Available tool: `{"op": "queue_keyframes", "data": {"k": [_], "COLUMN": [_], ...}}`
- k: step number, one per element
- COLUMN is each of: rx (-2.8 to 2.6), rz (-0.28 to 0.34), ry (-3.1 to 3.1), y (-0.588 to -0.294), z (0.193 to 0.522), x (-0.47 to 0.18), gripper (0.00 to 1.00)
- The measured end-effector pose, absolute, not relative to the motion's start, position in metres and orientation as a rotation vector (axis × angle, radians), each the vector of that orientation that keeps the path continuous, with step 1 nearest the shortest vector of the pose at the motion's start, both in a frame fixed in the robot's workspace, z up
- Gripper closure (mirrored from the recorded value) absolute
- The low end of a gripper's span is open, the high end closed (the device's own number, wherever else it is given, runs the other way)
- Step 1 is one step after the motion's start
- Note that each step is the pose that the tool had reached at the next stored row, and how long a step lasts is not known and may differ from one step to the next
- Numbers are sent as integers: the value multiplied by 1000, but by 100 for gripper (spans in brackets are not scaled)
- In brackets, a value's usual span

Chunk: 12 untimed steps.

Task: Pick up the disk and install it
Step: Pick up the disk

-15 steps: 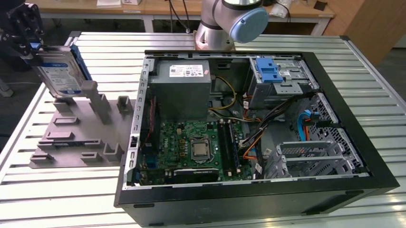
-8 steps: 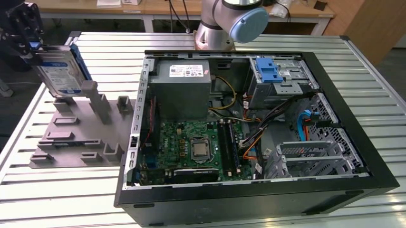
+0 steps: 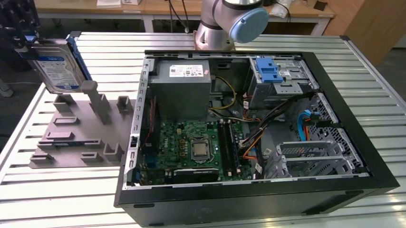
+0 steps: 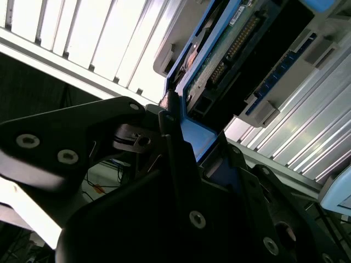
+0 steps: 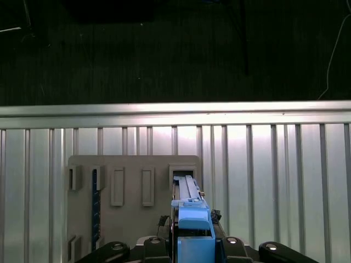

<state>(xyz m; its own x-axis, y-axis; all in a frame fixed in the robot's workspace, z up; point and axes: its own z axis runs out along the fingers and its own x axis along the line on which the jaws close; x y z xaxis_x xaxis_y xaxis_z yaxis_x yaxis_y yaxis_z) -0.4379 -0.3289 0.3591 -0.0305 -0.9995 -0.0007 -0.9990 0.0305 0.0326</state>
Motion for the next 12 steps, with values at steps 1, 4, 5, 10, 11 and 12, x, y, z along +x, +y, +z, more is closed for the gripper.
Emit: {"op": "queue_keyframes", "data": {"k": [1, 4, 5, 10, 11, 12], "rx": [2172, 2172, 2172, 2172, 2172, 2172], "rz": [-37, -38, -38, -38, -38, -38], "ry": [-2239, -2239, -2239, -2239, -2239, -2239], "y": [-329, -329, -329, -329, -329, -329], "z": [359, 361, 361, 362, 362, 362], "x": [-438, -438, -438, -438, -438, -438], "gripper": [64, 64, 64, 64, 64, 64]}}
